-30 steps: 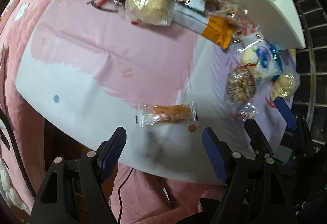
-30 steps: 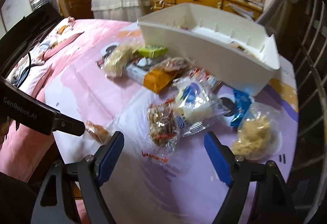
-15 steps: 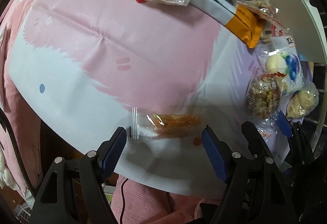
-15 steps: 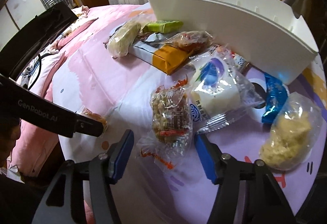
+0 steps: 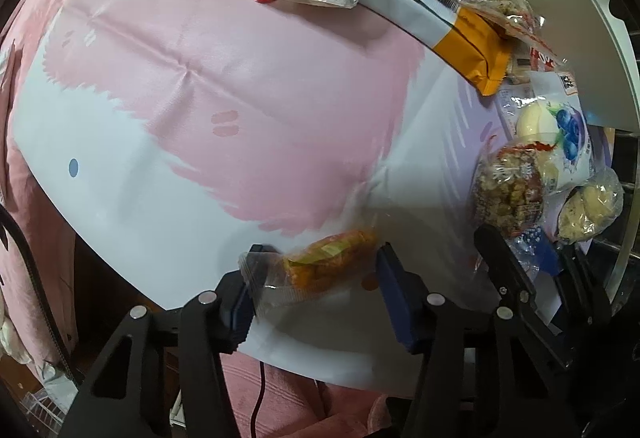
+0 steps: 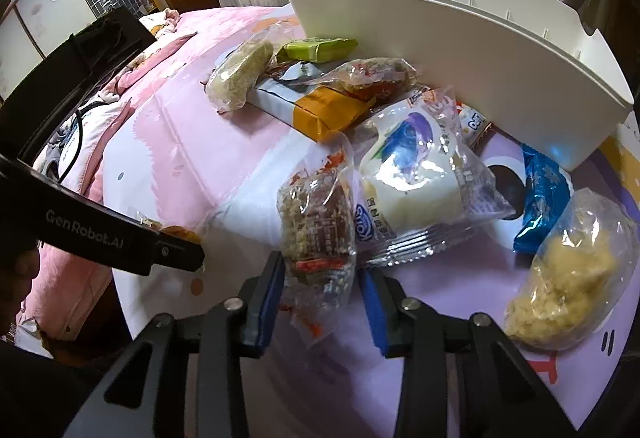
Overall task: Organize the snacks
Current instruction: 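Grasp the small orange wrapped snack with the left tool while the right tool grasps the clear nut bag, then lower both held snacks into the white tray and open both tools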
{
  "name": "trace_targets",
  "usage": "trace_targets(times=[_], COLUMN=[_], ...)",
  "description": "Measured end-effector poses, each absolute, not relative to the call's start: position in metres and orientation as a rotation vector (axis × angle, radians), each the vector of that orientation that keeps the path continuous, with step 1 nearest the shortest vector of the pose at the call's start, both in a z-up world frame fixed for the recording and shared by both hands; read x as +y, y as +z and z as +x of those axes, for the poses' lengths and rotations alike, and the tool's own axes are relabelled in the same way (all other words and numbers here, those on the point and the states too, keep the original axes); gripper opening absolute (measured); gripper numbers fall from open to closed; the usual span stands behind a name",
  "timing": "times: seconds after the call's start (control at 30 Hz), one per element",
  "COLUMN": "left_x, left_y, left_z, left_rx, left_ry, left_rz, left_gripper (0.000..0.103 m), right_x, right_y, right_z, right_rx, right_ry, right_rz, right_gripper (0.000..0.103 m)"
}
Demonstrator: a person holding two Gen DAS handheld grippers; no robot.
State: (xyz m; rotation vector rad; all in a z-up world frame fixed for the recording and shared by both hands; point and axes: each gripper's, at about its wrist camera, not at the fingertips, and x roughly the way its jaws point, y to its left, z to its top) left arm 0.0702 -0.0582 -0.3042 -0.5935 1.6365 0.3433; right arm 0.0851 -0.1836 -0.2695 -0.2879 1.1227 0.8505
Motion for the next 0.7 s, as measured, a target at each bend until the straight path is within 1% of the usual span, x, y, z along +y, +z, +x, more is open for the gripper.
trace_targets(times=[0.07,0.1,0.13,0.2,0.23,0.27,0.5,0.7], left_x=[-0.059,-0.061,-0.065,-0.067,-0.069,-0.071,-0.077,-0.077], left_y=[-0.301,-0.300,-0.298,-0.292,-0.290,-0.288,-0.279,-0.260], left_z=[0.069,0.070,0.071,0.072,0.073,0.075,0.086,0.091], left_rx=[1.626,1.619,1.608,1.591,1.582,1.576,1.536,1.493], left_ry=[0.340,0.338,0.333,0.318,0.307,0.304,0.300,0.300], left_rz=[-0.596,-0.594,-0.591,-0.589,-0.588,-0.579,-0.531,-0.516], left_gripper=[0.050,0.048,0.044,0.035,0.023,0.020,0.019,0.019], right_x=[-0.183,-0.183,-0.183,-0.183,-0.182,-0.182,-0.188,-0.191], right_y=[-0.270,-0.270,-0.269,-0.269,-0.269,-0.268,-0.259,-0.245], right_z=[0.084,0.083,0.082,0.079,0.079,0.078,0.074,0.068], right_rx=[1.131,1.134,1.133,1.131,1.132,1.135,1.123,1.082], right_ry=[0.858,0.865,0.867,0.872,0.874,0.875,0.865,0.862], right_rz=[-0.289,-0.290,-0.294,-0.306,-0.306,-0.303,-0.297,-0.306], right_gripper=[0.027,0.025,0.025,0.025,0.024,0.024,0.023,0.023])
